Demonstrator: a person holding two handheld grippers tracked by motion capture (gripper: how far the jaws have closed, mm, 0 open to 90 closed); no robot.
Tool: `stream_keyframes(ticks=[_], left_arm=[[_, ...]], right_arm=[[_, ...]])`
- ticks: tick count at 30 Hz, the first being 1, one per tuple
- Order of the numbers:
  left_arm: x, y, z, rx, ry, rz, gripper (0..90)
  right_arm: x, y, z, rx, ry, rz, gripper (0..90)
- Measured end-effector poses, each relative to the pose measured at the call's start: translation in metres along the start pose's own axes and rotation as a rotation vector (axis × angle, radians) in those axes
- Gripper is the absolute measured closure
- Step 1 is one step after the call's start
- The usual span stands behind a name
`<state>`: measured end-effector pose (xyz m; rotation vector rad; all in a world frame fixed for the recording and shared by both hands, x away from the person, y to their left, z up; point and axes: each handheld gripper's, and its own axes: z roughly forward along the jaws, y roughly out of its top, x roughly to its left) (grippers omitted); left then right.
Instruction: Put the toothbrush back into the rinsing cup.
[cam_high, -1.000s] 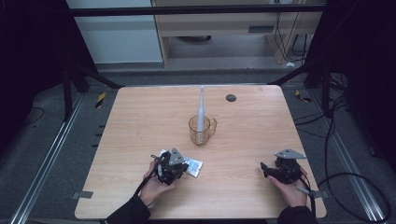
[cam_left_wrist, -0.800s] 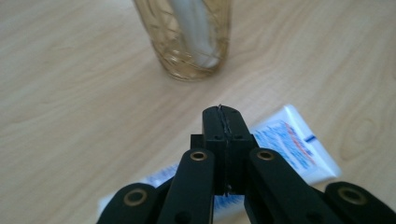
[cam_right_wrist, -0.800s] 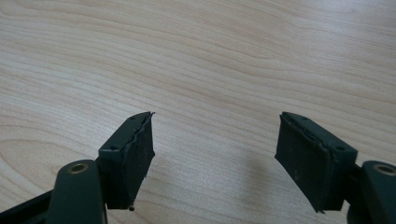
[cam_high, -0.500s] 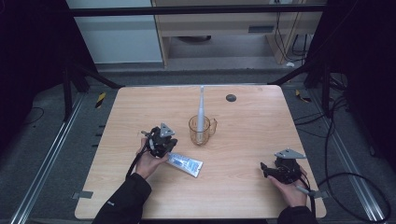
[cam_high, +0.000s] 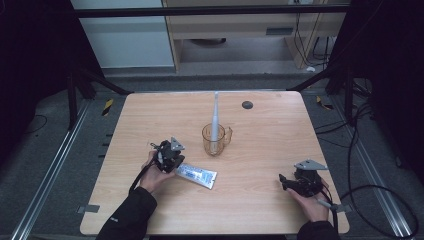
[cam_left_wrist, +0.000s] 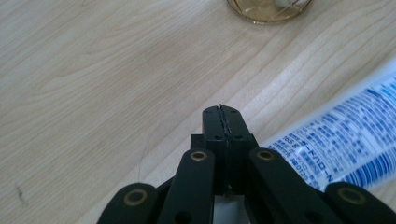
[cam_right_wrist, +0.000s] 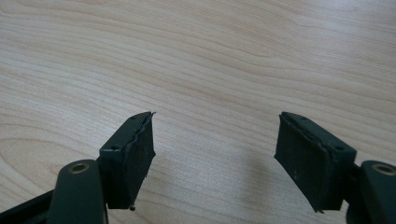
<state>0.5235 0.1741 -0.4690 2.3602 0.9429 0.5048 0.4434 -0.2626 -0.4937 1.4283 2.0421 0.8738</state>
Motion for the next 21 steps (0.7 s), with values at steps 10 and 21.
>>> stream_keyframes(ticks=[10, 21], left_arm=[[-0.008, -0.020, -0.017, 0.016, -0.008, -0.014, 89.5], [-0.029, -0.037, -0.035, 0.017, -0.030, -0.001, 89.5]], right_arm=[[0.001, 0.000, 0.000, 0.002, 0.004, 0.002, 27.8], [0.001, 0.000, -0.001, -0.001, 0.006, 0.003, 27.8]])
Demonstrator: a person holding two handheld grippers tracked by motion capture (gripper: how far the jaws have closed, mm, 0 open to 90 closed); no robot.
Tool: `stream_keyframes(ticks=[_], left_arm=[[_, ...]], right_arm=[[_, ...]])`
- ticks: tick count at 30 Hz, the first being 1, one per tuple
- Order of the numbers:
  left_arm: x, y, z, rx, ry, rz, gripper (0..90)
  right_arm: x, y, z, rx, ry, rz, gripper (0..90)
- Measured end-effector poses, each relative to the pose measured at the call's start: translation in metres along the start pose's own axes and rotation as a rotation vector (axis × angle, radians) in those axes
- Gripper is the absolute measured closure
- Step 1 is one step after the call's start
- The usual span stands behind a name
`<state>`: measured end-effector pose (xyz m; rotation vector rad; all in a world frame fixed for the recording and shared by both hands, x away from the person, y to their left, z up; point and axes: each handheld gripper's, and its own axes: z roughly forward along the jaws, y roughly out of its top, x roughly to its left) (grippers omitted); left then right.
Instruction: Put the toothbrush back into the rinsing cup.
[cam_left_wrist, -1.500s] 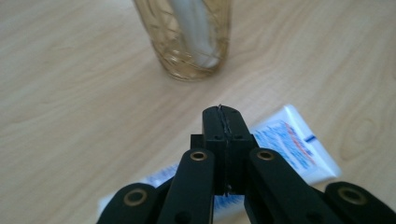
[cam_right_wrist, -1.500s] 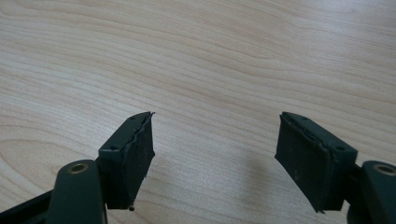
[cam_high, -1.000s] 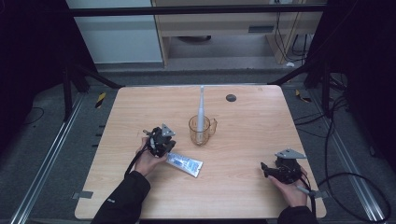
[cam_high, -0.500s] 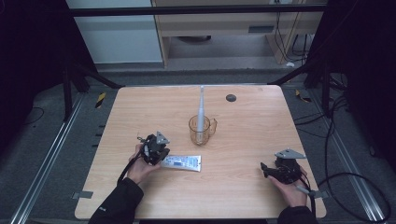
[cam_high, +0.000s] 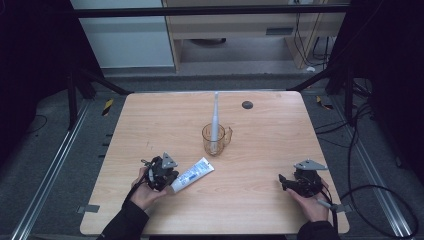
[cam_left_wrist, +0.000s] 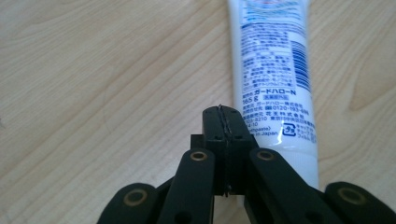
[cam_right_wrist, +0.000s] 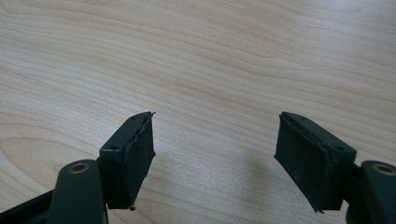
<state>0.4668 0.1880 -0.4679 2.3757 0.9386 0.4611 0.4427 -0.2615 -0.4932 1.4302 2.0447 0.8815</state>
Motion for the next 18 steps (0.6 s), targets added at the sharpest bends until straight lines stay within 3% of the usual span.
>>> stream_keyframes(ticks=[3, 11, 18], left_arm=[[-0.004, -0.002, 0.000, 0.000, 0.003, -0.008, 89.4], [0.004, 0.007, -0.010, -0.036, 0.018, -0.068, 87.5], [0.008, 0.021, -0.022, -0.083, 0.006, -0.072, 75.4]], right_arm=[[-0.001, 0.000, 0.000, -0.001, -0.001, -0.002, 27.8], [-0.002, 0.000, 0.000, 0.000, -0.007, -0.007, 27.8], [-0.002, 0.000, 0.000, -0.003, -0.006, -0.004, 27.8]])
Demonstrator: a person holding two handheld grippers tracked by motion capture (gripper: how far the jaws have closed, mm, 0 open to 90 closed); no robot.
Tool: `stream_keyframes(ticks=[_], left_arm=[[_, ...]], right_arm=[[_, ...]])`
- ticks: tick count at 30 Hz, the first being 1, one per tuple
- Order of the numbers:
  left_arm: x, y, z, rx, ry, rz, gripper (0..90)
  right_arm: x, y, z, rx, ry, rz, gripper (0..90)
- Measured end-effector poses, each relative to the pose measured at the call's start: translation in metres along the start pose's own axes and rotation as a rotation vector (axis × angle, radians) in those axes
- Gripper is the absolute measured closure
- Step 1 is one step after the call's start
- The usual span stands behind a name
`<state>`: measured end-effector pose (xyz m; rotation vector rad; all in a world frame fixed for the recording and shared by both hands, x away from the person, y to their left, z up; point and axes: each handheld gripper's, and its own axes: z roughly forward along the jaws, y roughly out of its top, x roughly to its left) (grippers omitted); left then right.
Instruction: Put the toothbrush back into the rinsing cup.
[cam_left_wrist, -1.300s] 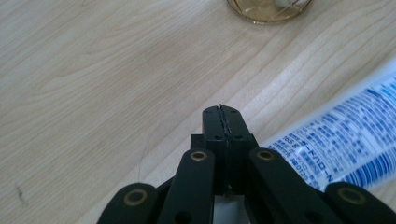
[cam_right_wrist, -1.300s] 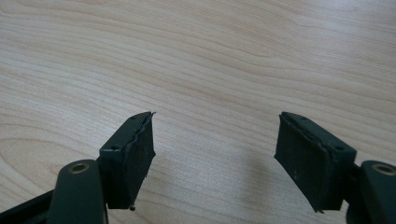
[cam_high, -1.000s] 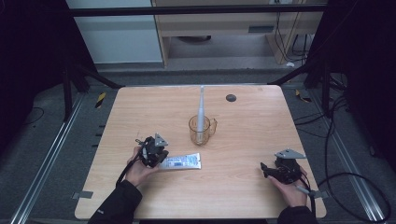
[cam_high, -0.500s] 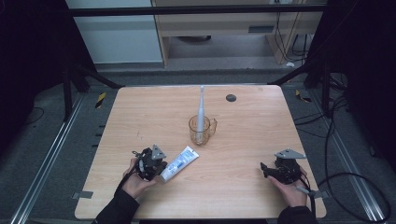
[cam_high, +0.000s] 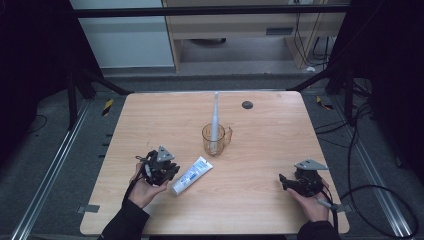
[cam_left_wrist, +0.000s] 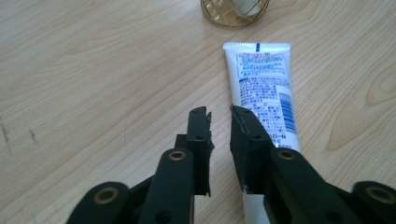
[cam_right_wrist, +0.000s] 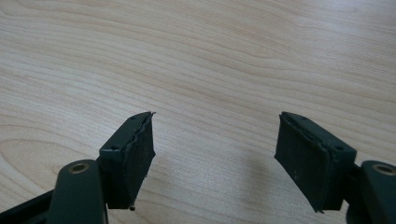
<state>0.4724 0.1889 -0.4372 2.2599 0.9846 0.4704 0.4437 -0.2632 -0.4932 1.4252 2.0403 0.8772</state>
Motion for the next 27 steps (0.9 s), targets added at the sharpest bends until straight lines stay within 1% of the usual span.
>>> stream_keyframes(ticks=[2, 8, 11, 16, 18, 19, 25, 27], left_arm=[[0.000, 0.005, -0.002, -0.006, -0.008, -0.001, 71.1], [-0.005, 0.024, -0.001, -0.006, -0.021, 0.032, 59.5], [-0.008, 0.033, 0.001, 0.001, -0.036, 0.031, 53.2], [-0.013, 0.044, 0.010, 0.014, -0.046, 0.052, 48.5], [-0.015, 0.046, 0.014, 0.034, -0.057, 0.060, 46.4], [-0.016, 0.047, 0.017, 0.045, -0.055, 0.070, 45.4], [-0.018, 0.047, 0.028, 0.101, -0.058, 0.070, 41.3], [-0.019, 0.047, 0.031, 0.107, -0.054, 0.070, 39.7]], right_arm=[[0.000, 0.000, 0.000, 0.001, 0.003, 0.003, 27.7], [0.000, 0.002, -0.001, -0.004, 0.000, 0.006, 27.3], [-0.001, 0.002, -0.001, -0.008, 0.001, 0.012, 27.2], [-0.001, 0.002, -0.002, -0.008, 0.000, 0.015, 27.0], [-0.002, 0.002, -0.002, -0.009, -0.001, 0.015, 26.8], [-0.002, 0.002, -0.002, -0.010, -0.003, 0.012, 26.8], [-0.001, 0.002, -0.001, -0.010, 0.001, 0.009, 26.6], [-0.001, 0.003, -0.002, -0.009, 0.003, 0.003, 26.6]])
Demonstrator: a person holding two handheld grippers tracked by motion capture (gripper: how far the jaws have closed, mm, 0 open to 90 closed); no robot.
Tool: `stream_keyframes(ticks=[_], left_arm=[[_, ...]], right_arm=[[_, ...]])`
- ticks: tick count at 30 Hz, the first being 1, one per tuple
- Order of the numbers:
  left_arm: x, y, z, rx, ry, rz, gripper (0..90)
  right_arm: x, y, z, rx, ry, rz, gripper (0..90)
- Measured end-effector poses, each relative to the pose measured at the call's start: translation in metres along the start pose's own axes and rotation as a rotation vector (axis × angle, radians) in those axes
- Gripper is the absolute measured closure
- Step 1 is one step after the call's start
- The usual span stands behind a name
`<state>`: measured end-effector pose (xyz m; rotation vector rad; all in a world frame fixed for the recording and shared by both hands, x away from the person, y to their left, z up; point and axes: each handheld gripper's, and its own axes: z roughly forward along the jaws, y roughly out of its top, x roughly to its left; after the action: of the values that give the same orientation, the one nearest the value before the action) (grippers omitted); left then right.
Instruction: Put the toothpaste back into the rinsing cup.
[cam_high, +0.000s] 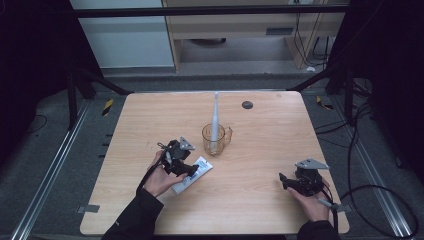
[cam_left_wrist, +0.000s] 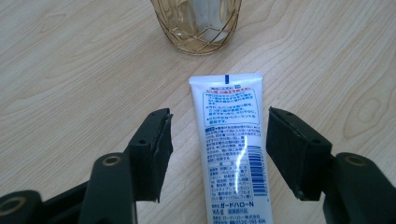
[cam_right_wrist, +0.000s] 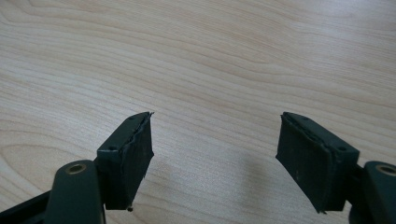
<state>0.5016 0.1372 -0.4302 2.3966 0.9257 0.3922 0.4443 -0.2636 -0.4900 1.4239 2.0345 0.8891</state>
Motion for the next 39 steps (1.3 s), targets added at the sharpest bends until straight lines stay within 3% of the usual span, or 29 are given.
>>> stream_keyframes(ticks=[8, 30, 39], left_arm=[[-0.002, 0.000, 0.017, 0.044, -0.012, -0.003, 37.9], [-0.006, -0.001, 0.045, 0.139, -0.050, 0.015, 39.8], [-0.005, 0.000, 0.050, 0.151, -0.052, 0.011, 38.6]], right_arm=[[0.001, 0.000, 0.002, 0.008, 0.003, -0.003, 26.5], [0.002, -0.001, 0.005, 0.026, 0.011, -0.021, 26.6], [0.002, 0.000, 0.005, 0.024, 0.012, -0.021, 26.5]])
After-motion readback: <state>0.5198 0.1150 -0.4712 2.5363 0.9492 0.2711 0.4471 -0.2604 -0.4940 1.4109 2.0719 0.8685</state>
